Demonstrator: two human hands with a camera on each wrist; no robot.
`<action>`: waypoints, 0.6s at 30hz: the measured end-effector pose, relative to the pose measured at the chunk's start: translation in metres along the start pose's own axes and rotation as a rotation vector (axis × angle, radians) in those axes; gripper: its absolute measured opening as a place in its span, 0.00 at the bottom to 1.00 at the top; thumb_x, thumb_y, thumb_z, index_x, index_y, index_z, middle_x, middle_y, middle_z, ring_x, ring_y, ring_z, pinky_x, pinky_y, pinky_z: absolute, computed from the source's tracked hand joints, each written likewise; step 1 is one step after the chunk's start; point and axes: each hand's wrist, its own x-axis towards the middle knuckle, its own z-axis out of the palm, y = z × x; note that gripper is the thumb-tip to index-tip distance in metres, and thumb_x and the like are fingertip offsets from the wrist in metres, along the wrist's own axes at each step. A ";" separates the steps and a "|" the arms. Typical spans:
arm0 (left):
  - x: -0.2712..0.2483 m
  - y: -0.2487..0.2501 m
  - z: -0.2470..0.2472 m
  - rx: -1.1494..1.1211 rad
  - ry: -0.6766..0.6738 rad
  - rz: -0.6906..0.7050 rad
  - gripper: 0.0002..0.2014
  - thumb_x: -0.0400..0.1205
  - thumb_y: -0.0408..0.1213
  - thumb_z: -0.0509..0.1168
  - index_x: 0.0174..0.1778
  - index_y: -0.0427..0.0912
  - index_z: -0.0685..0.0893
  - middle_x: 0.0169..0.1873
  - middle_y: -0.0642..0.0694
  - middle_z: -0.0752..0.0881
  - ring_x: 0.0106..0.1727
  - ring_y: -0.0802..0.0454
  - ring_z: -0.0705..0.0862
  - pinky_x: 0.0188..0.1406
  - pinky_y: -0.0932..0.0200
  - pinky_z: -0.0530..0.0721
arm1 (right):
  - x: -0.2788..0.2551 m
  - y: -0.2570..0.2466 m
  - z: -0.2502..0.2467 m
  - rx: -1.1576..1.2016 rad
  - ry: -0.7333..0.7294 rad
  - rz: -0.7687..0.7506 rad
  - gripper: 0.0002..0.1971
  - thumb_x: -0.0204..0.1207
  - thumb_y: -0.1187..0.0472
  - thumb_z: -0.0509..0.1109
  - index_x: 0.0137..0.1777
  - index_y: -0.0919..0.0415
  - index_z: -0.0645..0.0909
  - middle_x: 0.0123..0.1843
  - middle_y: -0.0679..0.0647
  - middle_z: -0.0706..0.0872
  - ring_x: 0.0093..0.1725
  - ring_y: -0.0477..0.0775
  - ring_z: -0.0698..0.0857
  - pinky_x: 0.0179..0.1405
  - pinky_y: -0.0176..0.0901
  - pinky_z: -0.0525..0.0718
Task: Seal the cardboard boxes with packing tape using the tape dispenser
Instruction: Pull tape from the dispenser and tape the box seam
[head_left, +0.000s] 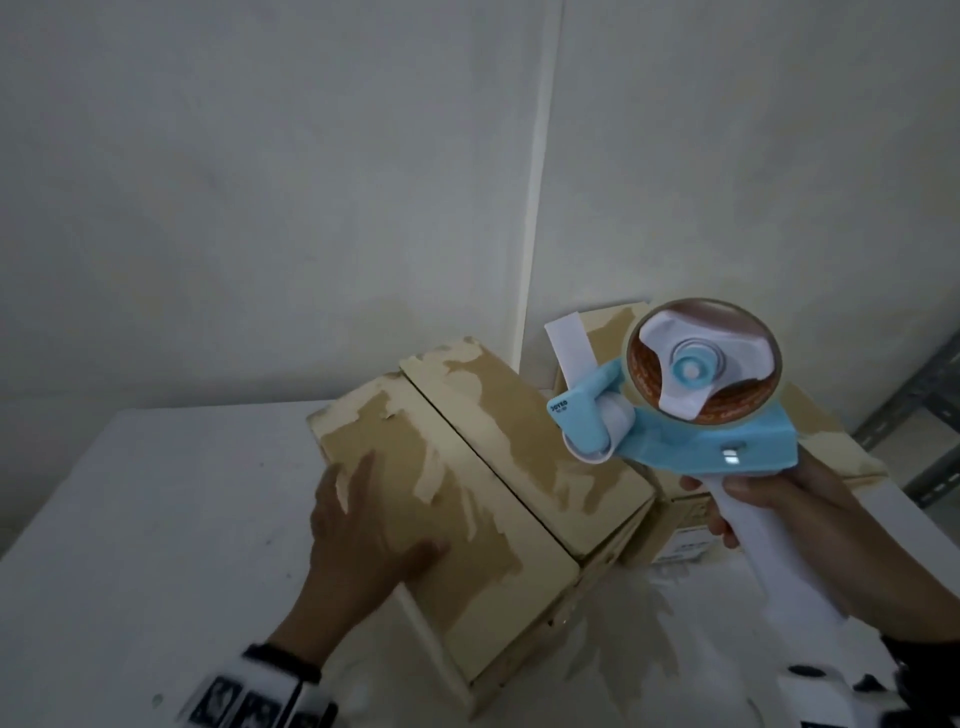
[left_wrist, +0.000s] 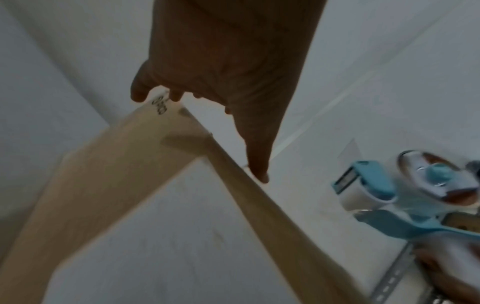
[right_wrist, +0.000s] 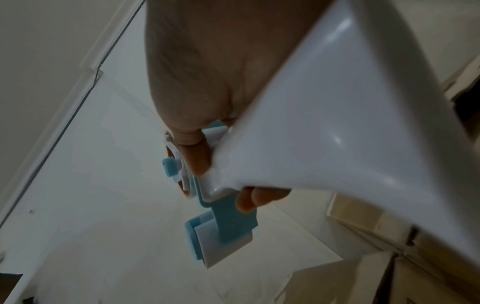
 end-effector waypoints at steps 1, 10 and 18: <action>0.011 0.001 -0.003 0.032 0.039 0.021 0.63 0.48 0.74 0.57 0.80 0.53 0.49 0.80 0.43 0.47 0.81 0.41 0.52 0.77 0.43 0.57 | 0.001 -0.001 0.002 -0.006 -0.003 -0.005 0.16 0.74 0.75 0.61 0.56 0.59 0.78 0.44 0.67 0.86 0.28 0.53 0.85 0.24 0.40 0.85; 0.122 -0.008 -0.036 0.368 -0.035 -0.068 0.50 0.69 0.71 0.60 0.81 0.56 0.43 0.83 0.46 0.46 0.83 0.42 0.46 0.78 0.33 0.48 | 0.017 -0.011 0.019 0.002 -0.026 -0.025 0.12 0.75 0.73 0.60 0.49 0.58 0.80 0.32 0.51 0.90 0.25 0.47 0.83 0.24 0.35 0.82; 0.088 -0.013 -0.040 0.480 -0.147 -0.041 0.50 0.57 0.77 0.61 0.73 0.58 0.59 0.67 0.42 0.72 0.69 0.40 0.71 0.66 0.43 0.69 | 0.036 -0.025 0.036 -0.008 -0.097 -0.050 0.11 0.75 0.73 0.61 0.51 0.60 0.78 0.30 0.49 0.89 0.25 0.46 0.83 0.23 0.35 0.83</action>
